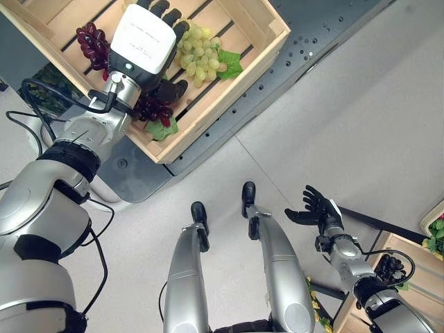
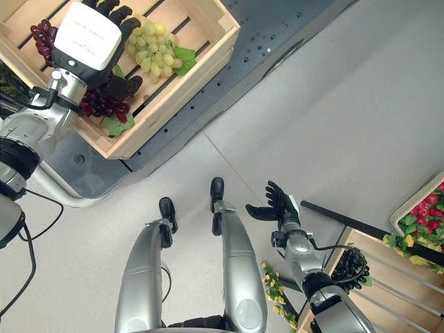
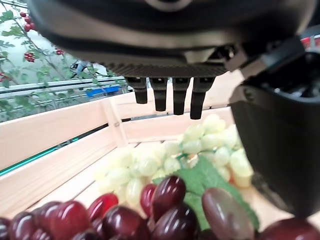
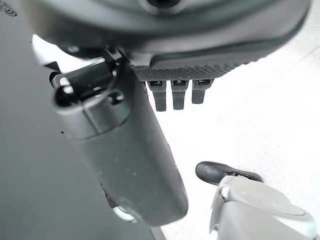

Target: Pick up the fruits from the basket on one side to the basket on the other side

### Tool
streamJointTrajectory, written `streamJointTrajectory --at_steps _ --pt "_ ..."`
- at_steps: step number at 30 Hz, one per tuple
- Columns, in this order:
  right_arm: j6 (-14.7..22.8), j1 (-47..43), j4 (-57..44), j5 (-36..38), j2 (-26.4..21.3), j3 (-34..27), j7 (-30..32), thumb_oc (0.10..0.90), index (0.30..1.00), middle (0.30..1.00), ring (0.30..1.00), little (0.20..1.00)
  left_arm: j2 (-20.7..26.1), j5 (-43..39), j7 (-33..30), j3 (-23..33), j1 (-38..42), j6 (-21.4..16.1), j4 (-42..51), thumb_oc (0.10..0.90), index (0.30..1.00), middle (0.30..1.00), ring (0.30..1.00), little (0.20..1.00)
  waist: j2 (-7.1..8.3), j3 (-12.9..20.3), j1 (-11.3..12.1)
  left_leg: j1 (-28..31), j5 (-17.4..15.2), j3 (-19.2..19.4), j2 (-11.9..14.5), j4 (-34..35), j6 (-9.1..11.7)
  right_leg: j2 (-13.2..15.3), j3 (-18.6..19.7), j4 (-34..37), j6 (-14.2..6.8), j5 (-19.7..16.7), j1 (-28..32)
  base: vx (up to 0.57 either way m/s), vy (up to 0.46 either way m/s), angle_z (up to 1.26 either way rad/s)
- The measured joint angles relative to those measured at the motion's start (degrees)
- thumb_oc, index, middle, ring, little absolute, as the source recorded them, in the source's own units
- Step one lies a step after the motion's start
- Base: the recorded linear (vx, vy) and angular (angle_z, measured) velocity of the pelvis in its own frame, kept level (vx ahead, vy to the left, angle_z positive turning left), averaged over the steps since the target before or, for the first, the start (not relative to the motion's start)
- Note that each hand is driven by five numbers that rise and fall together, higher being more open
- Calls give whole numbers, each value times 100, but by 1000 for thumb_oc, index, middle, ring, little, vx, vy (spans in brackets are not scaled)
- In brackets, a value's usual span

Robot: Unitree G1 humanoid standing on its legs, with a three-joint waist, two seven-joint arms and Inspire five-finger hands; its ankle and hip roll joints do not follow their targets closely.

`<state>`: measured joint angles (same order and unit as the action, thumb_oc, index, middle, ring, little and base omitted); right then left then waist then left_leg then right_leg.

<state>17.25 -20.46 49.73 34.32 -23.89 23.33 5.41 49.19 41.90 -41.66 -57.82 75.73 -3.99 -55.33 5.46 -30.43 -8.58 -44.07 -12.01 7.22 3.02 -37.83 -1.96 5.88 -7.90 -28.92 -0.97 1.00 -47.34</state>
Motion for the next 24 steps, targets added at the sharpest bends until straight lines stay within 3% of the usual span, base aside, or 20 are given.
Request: streamJointTrajectory --at_steps 13,18,24 --pt "-53 -79 -69 13 4 14 29 800 900 900 900 900 -136 -204 -30 -50 299 54 -211 800 900 900 900 900 80 0 -90 -182 -13 96 9 32 -22 -31 81 75 -28 -46 -206 5 3 -2" --pt "-66 -83 -86 14 4 13 30 800 900 900 900 900 -158 -369 407 -289 478 -237 -377 800 900 900 900 900 82 1 -207 -181 -25 127 8 40 -39 -48 102 90 -38 -53 -216 0 0 0" --pt "-135 -86 -179 12 -1 4 38 800 900 900 900 900 -208 -1007 1535 -545 895 -583 -452 800 900 900 900 900 81 1 -230 -162 -25 165 10 49 -39 -54 142 86 -45 -62 -221 0 0 0"
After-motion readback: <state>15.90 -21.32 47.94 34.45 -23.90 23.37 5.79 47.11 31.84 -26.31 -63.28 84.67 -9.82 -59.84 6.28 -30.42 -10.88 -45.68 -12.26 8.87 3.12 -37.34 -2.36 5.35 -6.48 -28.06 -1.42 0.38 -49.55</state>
